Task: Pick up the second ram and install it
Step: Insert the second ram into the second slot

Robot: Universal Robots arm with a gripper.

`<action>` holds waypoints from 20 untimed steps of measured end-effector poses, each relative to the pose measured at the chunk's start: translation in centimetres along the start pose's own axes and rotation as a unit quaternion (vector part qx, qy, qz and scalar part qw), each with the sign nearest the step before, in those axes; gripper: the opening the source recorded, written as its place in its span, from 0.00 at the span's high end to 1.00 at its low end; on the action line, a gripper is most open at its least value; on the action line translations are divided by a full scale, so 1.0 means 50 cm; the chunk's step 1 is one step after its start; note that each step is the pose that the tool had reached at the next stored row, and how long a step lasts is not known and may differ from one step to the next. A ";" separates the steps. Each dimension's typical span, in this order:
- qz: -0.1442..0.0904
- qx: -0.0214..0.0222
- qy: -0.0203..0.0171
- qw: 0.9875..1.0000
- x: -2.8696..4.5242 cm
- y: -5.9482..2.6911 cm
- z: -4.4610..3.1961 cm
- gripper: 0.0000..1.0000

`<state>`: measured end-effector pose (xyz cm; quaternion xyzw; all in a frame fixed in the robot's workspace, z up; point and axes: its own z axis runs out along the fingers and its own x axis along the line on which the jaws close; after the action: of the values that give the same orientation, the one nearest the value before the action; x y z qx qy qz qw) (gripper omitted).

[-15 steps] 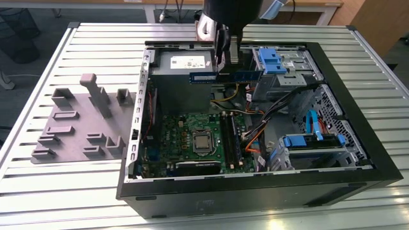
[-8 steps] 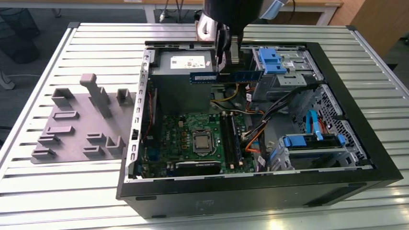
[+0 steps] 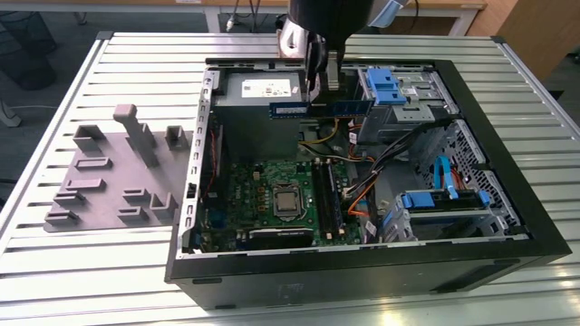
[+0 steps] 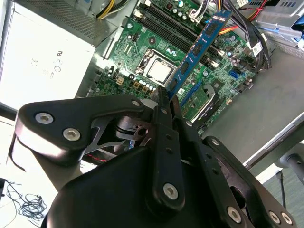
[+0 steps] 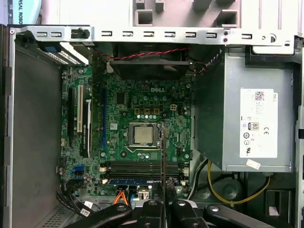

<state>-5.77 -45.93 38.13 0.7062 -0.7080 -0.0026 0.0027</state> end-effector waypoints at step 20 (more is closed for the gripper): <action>0.158 0.000 -0.001 0.988 0.000 0.000 0.007 0.86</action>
<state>-5.77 -45.93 37.78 0.5858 -0.8105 -0.0030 0.0022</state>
